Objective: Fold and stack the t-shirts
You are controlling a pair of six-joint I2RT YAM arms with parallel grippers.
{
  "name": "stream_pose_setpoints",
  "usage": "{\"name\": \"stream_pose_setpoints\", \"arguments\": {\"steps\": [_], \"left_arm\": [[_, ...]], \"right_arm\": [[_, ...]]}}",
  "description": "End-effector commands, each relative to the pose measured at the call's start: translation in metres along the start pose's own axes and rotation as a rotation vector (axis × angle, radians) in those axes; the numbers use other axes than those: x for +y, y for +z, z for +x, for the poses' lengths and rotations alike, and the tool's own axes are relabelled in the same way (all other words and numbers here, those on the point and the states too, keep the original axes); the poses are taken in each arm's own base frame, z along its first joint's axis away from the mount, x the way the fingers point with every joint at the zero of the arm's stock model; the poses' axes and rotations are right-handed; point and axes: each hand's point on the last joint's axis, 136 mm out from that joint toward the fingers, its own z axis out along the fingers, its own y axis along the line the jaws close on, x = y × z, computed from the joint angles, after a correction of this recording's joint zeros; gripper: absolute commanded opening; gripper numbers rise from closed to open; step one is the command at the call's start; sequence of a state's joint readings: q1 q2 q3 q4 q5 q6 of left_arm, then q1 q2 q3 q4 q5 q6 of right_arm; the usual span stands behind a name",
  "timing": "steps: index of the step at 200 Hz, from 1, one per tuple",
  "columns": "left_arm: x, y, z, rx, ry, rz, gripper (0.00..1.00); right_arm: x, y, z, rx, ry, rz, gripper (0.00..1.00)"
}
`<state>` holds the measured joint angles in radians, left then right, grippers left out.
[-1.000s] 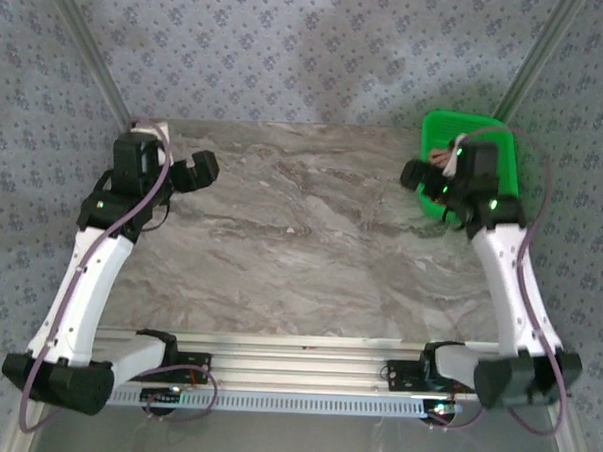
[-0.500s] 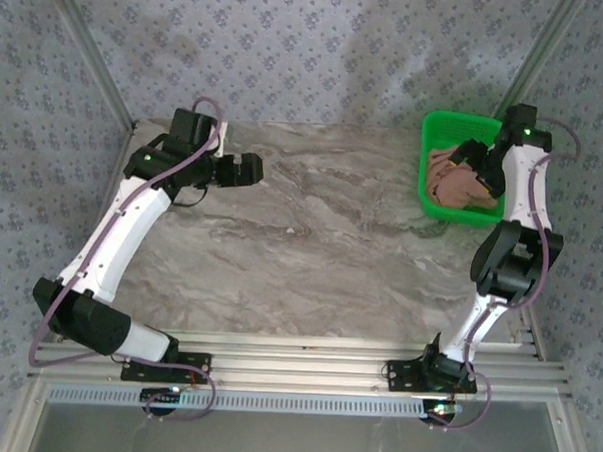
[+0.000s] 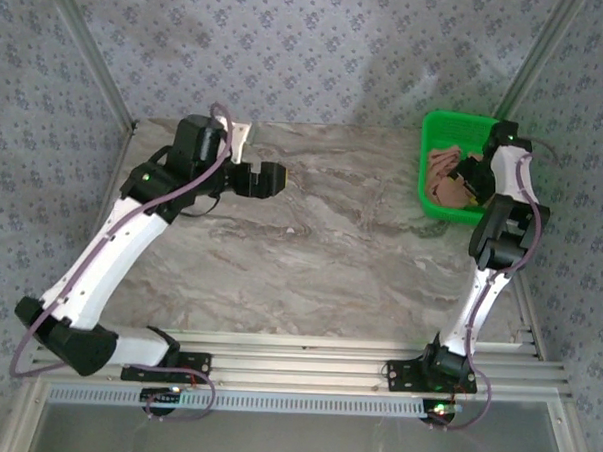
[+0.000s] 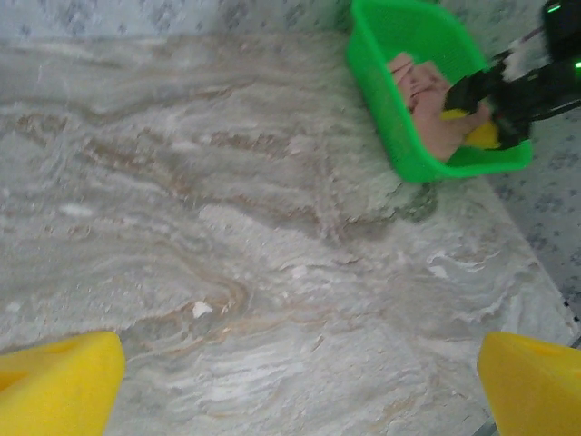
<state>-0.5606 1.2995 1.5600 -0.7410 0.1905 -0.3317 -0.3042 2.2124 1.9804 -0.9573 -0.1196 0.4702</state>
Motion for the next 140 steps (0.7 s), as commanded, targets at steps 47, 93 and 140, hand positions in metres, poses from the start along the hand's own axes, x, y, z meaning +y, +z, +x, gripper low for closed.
{"name": "stream_pose_setpoints", "arguments": {"steps": [47,93,140], "left_arm": [[-0.027,-0.040,-0.016,-0.190,0.147,0.074,1.00],[-0.026,-0.044,-0.015,-0.197,0.163,0.064,1.00],[-0.018,-0.047,-0.015,-0.222,0.161,0.026,1.00]], "right_arm": [[0.002,0.018,-0.018,-0.028,0.079,-0.028,0.35],[0.022,-0.024,-0.034,-0.141,0.049,-0.084,0.06],[0.054,-0.102,-0.042,-0.289,-0.014,-0.195,0.01]]}}
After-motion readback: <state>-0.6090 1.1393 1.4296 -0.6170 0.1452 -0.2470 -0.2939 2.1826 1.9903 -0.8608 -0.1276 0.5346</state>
